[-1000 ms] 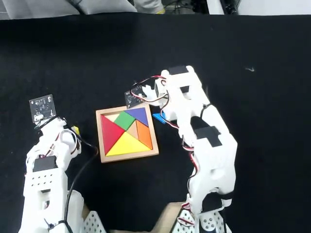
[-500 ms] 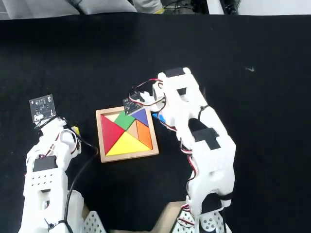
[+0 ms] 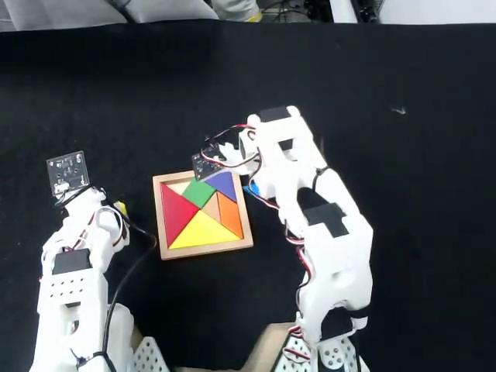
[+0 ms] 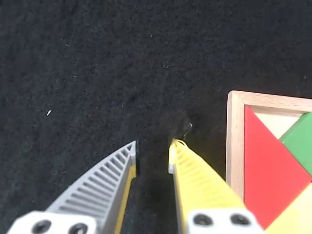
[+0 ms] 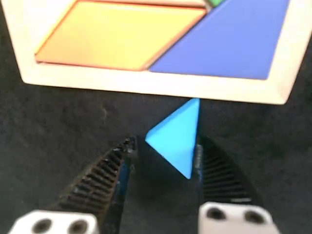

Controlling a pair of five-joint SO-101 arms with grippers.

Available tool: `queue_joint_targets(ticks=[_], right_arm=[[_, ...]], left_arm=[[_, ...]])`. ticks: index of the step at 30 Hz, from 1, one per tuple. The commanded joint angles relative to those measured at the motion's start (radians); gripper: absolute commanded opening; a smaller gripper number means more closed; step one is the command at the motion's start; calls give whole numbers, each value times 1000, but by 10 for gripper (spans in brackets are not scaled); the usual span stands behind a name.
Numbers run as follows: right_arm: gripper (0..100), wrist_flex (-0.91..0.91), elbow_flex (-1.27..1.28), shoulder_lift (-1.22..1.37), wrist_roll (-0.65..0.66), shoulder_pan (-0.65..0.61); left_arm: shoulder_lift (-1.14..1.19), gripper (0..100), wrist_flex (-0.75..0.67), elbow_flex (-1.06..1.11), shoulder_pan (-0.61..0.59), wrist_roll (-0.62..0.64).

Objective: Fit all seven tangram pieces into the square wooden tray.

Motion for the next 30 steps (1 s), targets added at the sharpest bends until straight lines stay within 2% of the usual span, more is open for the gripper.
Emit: queue_joint_targets(ticks=[1, 9, 17, 19, 23, 30], right_arm=[[172, 8, 10, 7, -8, -38], [296, 11, -15, 7, -127, -55], [300, 3, -27, 10, -135, -94], [285, 3, -27, 12, -132, -94], [191, 3, -25, 13, -130, -92], [134, 6, -35, 2, -130, -92]], left_arm=[[-9, 120, -25, -5, 12, 3], [-9, 120, -25, -5, 12, 3], [-9, 120, -25, -5, 12, 3], [-9, 120, -25, -5, 12, 3], [-9, 120, -25, -5, 12, 3], [-9, 120, -25, -5, 12, 3]])
